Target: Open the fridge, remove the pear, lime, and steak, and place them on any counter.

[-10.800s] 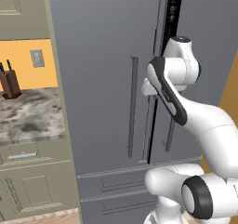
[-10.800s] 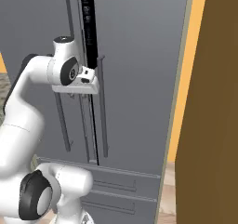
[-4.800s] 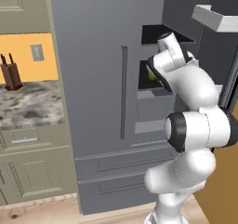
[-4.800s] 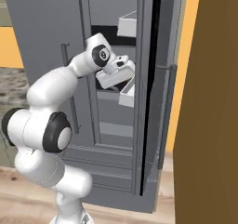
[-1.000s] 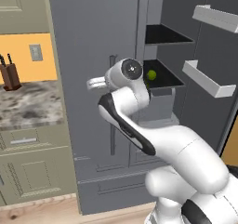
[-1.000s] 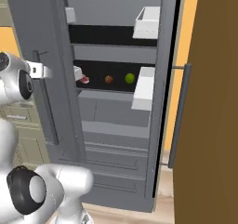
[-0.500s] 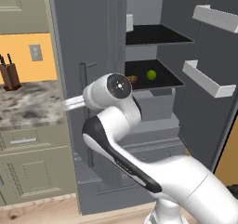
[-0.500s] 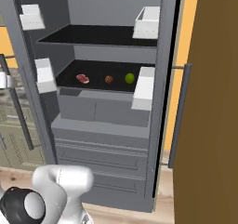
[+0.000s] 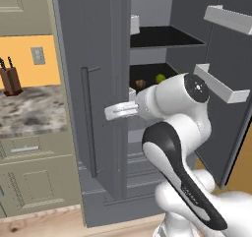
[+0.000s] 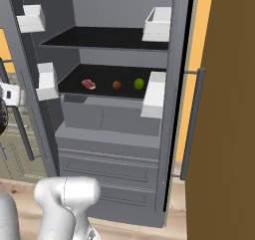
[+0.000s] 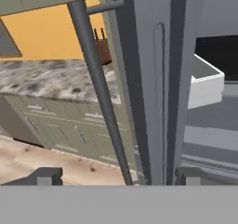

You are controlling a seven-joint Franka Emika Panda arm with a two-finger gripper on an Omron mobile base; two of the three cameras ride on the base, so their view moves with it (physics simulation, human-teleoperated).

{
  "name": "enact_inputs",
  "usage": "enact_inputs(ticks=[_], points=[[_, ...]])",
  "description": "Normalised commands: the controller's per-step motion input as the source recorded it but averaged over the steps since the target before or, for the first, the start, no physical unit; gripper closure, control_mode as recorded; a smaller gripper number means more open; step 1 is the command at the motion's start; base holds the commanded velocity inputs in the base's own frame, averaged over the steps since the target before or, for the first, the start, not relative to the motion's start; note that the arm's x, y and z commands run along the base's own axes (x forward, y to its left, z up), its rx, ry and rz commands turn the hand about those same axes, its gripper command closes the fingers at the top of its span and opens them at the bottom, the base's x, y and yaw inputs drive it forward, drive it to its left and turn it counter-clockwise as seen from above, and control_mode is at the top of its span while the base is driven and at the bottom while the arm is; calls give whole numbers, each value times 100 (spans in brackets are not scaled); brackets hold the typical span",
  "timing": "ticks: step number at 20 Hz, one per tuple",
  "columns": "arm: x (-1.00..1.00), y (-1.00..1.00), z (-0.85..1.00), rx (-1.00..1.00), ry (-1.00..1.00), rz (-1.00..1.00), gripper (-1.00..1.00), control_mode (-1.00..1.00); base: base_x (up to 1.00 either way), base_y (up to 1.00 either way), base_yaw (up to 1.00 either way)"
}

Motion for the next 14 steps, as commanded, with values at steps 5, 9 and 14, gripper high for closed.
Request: enact_inputs(ticks=[5,9,14], points=[[22,-100,20,15,15,-8,-100,-100,0,0,0],[68,-100,11,11,0,-4,-100,-100,0,0,0],[96,-49,0,3,6,-6,-100,-100,0,0,0]])
